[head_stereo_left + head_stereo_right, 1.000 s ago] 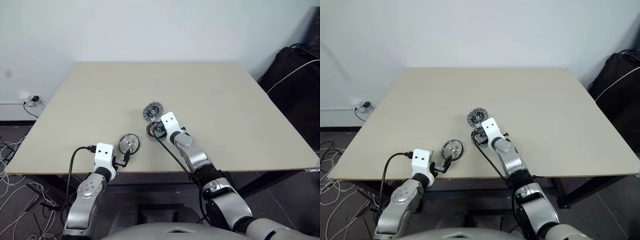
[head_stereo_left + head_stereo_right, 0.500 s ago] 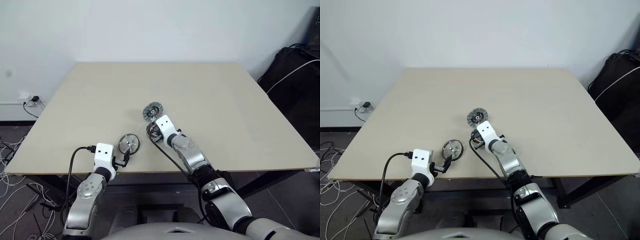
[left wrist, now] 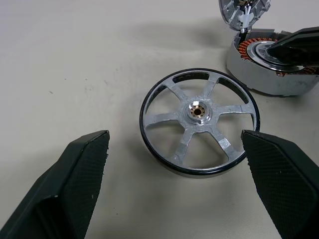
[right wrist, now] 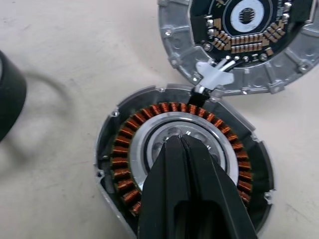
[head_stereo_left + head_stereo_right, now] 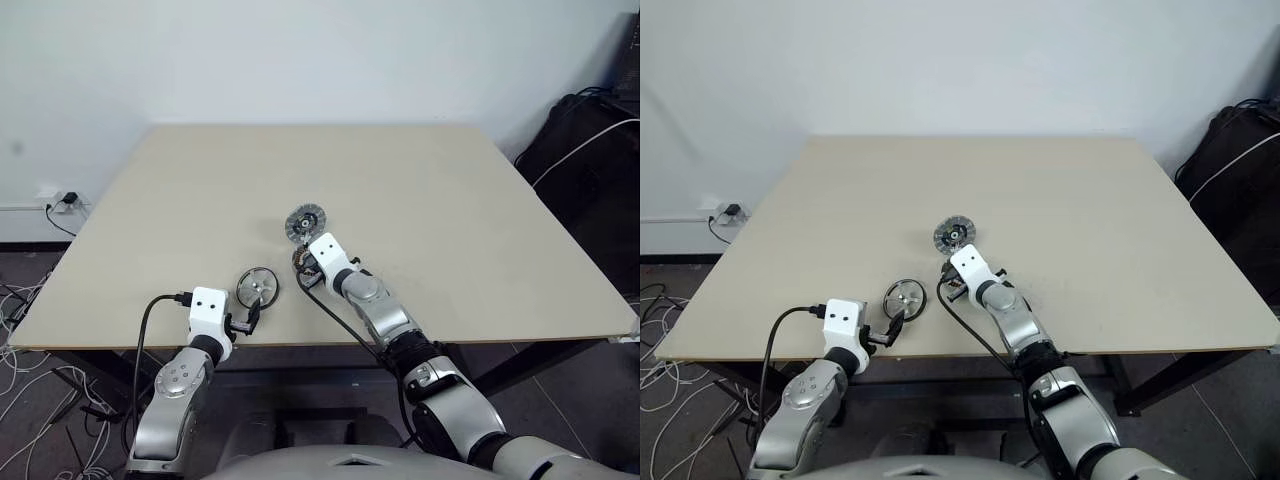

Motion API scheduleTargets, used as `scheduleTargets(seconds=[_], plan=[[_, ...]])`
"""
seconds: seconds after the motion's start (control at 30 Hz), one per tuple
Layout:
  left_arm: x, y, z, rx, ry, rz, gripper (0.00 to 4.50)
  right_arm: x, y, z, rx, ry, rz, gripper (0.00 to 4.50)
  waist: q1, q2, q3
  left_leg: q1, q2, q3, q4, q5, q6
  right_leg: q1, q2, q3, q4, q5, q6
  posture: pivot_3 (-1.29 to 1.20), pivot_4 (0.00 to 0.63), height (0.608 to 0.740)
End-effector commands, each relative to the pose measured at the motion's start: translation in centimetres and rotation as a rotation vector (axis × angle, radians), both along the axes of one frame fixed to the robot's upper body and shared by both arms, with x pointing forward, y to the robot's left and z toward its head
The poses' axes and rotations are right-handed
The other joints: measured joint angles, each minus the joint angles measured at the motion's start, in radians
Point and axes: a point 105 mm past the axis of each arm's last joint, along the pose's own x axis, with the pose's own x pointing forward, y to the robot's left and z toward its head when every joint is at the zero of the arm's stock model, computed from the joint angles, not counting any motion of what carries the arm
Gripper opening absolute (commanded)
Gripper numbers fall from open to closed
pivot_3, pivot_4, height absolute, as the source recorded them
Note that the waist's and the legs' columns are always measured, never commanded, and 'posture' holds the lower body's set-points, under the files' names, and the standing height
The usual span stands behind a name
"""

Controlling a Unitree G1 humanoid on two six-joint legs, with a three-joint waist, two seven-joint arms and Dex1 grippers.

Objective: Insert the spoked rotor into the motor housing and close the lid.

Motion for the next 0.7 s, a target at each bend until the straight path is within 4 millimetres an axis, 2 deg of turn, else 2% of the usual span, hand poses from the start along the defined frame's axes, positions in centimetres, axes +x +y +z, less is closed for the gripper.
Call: scheduleTargets(seconds=[0.03,0.27,0.4,0.5,0.6,0.7], plan=[[0.3,0.0,1.0,-0.003,-0.047,0.001,4.5,1.5,0.1,2.9,0.047,-0.1,-0.025,0.03,0.0,0.0,0.0,0.0,0.0,0.0,0.0,0.0,0.0,0.0,0.0,0.0,0.0,0.0,0.0,0.0,0.0,0.74],[0.4,0.4,1.5,-0.005,-0.079,0.038,4.5,2.0,-1.3,5.4,0.13,-0.164,-0.088,0.03,0.001,0.0,0.0,0.0,0.0,0.0,0.0,0.0,0.0,0.0,0.0,0.0,0.0,0.0,0.0,0.0,0.0,0.74],[0.0,0.4,0.9,-0.042,-0.06,0.051,4.5,0.4,-2.0,6.7,0.187,-0.188,-0.026,0.03,0.008,0.0,0.0,0.0,0.0,0.0,0.0,0.0,0.0,0.0,0.0,0.0,-0.001,0.0,0.0,0.0,0.0,0.74],[-0.2,0.5,0.6,-0.197,-0.034,0.114,4.5,-1.1,-3.0,7.2,0.206,-0.188,-0.01,0.03,0.014,-0.001,0.0,-0.001,0.0,0.0,0.0,0.0,0.001,0.0,-0.001,0.0,-0.002,0.0,-0.001,0.0,0.0,0.74],[0.1,0.9,0.5,-0.342,-0.022,0.197,4.5,-2.3,-3.6,7.3,0.196,-0.181,0.001,0.03,0.017,-0.001,0.0,-0.001,0.001,0.0,0.001,-0.001,0.001,0.0,-0.002,0.0,-0.002,0.0,0.0,0.0,0.0,0.74],[0.6,0.7,0.3,-0.394,-0.003,0.218,4.5,-3.3,-4.0,7.0,0.183,-0.163,0.006,0.03,0.022,-0.002,0.001,-0.001,0.001,-0.001,0.003,-0.001,0.001,0.001,-0.001,-0.001,-0.001,0.0,0.0,0.0,0.0,0.74]])
